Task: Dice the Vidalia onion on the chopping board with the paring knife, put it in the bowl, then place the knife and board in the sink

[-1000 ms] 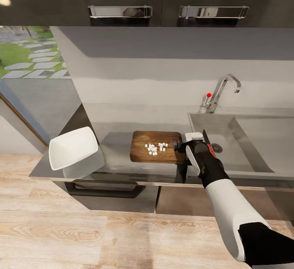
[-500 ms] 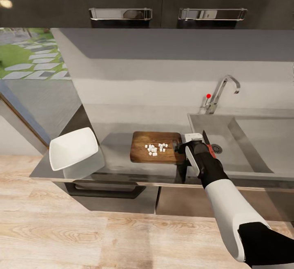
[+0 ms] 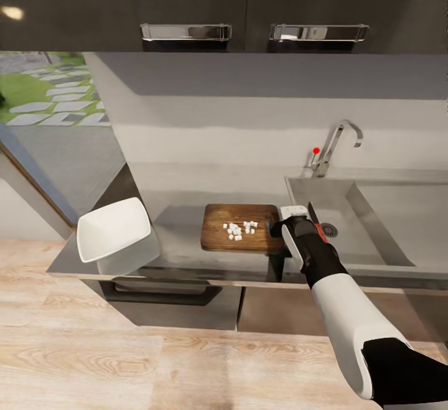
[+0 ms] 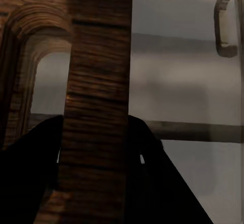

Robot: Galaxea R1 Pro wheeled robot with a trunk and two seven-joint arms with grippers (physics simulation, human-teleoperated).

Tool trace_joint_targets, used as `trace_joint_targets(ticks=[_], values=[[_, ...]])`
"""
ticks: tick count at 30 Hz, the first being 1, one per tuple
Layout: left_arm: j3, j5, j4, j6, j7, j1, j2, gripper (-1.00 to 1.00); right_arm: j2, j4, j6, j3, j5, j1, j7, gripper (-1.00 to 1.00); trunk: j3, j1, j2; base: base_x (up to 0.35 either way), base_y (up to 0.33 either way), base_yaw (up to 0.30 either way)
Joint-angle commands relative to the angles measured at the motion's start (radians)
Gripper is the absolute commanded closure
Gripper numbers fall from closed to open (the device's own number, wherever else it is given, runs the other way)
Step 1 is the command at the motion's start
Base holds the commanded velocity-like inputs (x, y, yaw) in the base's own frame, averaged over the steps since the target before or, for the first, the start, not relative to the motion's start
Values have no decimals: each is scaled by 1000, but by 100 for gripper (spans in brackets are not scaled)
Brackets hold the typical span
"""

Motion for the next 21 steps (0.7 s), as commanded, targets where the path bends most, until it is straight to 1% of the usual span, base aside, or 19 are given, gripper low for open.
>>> trace_joint_targets(ticks=[1,21], values=[[-6,3,4,-7,2,-2,0,-100,0,-1,5,2,-2,-1,-5,100,0,1,-2,0,0,0],[-6,3,4,-7,2,-2,0,-100,0,-1,5,2,-3,-1,-3,100,24,1,-2,0,0,0]])
